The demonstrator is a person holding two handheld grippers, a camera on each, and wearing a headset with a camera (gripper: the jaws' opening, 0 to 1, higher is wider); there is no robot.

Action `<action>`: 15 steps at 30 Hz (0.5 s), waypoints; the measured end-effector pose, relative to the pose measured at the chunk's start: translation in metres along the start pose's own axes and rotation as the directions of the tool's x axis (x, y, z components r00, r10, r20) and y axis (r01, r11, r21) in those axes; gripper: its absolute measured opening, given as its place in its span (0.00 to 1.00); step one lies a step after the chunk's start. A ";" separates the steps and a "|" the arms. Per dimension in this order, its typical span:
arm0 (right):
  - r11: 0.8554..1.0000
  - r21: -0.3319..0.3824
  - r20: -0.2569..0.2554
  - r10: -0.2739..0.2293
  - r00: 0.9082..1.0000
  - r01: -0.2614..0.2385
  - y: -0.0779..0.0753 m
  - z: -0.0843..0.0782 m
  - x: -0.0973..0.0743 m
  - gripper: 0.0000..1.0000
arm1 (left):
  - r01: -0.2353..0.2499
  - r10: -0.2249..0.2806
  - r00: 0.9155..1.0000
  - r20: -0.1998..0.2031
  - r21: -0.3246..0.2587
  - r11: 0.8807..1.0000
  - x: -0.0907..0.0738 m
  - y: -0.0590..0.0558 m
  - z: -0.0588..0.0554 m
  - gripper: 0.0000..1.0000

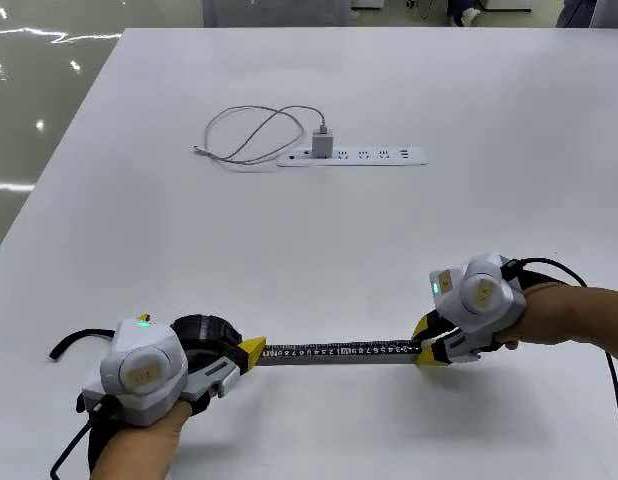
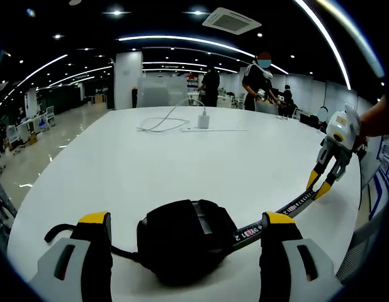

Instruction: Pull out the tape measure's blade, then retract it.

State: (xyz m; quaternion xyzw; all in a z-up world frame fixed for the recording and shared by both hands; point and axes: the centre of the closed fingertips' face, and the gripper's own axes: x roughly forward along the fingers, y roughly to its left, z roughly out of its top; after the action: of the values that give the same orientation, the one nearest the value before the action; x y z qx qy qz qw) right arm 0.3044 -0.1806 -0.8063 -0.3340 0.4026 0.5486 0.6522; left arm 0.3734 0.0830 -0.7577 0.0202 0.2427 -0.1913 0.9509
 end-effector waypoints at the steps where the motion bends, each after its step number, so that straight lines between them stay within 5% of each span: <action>1: 1.000 -0.003 -0.003 0.000 1.000 0.000 0.000 0.000 0.000 0.11 | 0.002 -0.002 1.000 0.000 -0.010 1.000 0.000 -0.001 -0.001 0.96; 15: 1.000 -0.006 -0.011 0.017 1.000 -0.017 0.004 0.001 0.001 0.10 | -0.020 0.020 1.000 -0.008 0.001 1.000 0.001 -0.002 -0.002 0.79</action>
State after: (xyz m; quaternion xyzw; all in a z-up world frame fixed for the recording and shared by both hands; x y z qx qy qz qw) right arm 0.3010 -0.1781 -0.8070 -0.3355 0.4074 0.5535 0.6443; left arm 0.3729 0.0808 -0.7599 0.0240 0.2462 -0.1820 0.9517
